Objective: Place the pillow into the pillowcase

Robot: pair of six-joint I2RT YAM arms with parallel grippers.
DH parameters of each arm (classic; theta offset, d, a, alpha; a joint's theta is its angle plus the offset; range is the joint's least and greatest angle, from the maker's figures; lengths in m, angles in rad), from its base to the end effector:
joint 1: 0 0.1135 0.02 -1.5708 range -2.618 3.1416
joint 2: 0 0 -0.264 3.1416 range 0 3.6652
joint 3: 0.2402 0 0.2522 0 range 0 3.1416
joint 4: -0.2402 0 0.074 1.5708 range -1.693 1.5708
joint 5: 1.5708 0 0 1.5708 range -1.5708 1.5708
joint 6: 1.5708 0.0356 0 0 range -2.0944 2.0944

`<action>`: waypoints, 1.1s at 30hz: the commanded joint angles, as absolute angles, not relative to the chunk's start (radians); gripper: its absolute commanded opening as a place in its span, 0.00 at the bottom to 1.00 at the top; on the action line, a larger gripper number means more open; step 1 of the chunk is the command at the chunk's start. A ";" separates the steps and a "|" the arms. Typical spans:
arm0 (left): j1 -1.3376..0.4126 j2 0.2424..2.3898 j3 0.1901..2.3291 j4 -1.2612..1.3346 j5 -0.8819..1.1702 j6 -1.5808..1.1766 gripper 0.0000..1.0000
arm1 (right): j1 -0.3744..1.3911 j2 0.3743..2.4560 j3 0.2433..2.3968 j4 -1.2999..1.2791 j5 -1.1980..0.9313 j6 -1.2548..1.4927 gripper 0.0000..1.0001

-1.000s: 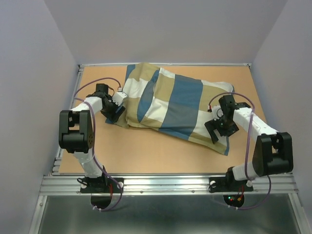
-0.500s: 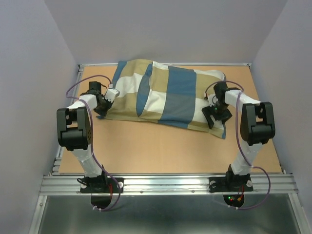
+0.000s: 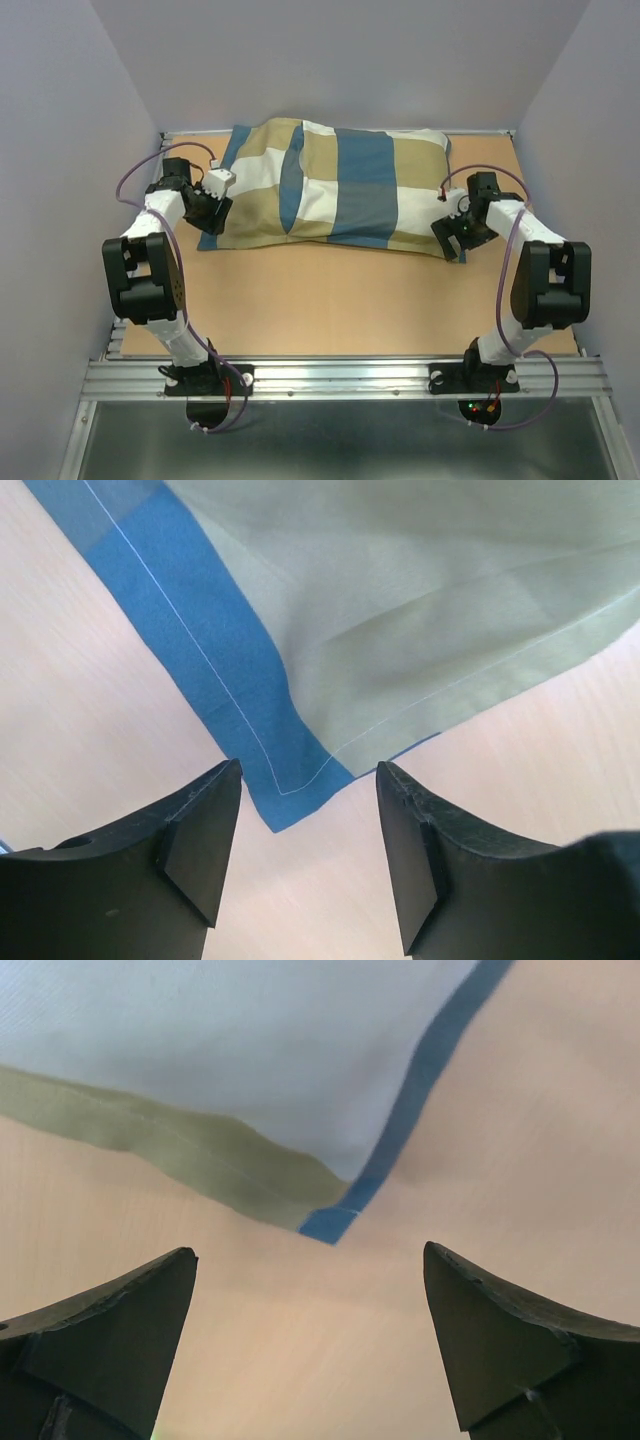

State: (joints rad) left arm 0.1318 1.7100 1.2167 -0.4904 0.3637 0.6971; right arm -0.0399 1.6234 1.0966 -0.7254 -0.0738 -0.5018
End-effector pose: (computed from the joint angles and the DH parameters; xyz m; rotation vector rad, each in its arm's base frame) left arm 0.3588 0.0348 0.2225 0.8181 2.3262 -0.1147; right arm 0.3100 -0.0097 0.2018 -0.6606 2.7365 -0.0209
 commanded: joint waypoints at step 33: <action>0.179 1.493 1.543 -0.319 0.503 0.376 0.00 | -0.164 1.566 1.613 -0.571 -0.124 -0.261 0.01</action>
State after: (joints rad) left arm 0.1509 1.6672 1.3636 -0.4236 0.4736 0.4744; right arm -0.0784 1.6871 1.3811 -0.6678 -0.1406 -0.3260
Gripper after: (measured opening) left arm 0.014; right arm 0.025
